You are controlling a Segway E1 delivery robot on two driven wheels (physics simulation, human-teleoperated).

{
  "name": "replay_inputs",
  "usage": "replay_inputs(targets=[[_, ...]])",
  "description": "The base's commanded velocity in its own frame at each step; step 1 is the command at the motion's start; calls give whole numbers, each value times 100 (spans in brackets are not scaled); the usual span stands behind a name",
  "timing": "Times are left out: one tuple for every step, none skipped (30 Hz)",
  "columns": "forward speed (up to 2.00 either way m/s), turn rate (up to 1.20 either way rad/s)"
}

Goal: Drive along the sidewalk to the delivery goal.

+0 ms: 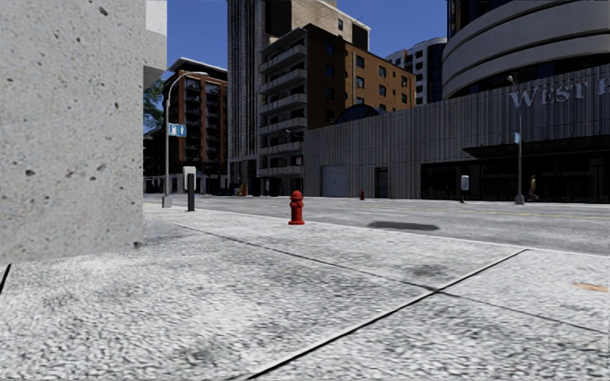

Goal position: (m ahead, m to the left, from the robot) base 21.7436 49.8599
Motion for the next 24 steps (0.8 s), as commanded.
replay_inputs(targets=[[200,16],[200,5],[200,3],[200,3],[200,3],[200,2],[200,2],[200,2],[200,2],[200,2],[200,2],[200,2],[200,2],[200,2],[200,2],[200,6],[200,6],[200,15],[200,34],[200,46],[200,46],[200,50],[200,51],[200,51]])
